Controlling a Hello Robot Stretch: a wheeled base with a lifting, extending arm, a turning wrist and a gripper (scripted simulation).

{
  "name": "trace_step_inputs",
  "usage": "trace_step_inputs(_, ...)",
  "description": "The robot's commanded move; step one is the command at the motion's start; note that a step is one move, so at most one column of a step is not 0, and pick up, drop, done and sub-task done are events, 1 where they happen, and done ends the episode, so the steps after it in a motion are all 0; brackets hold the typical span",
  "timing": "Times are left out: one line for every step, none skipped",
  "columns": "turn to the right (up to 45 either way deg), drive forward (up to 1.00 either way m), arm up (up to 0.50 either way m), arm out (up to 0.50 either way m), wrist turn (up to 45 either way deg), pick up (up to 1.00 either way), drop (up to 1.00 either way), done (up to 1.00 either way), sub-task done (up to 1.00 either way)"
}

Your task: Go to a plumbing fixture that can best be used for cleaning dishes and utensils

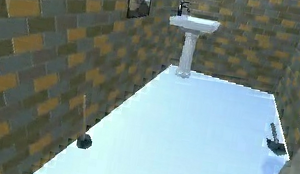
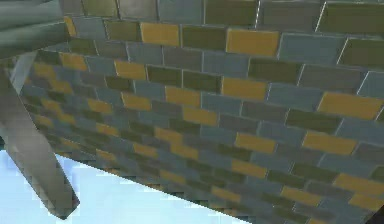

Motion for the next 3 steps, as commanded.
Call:
trace_step_inputs(0.0,0.75,0.00,0.00,0.0,0.00,0.00,0.00,0.00)
trace_step_inputs(24.0,0.00,0.00,0.00,0.0,0.00,0.00,0.00,0.00)
trace_step_inputs(0.0,1.00,0.00,0.00,0.0,0.00,0.00,0.00,0.00)
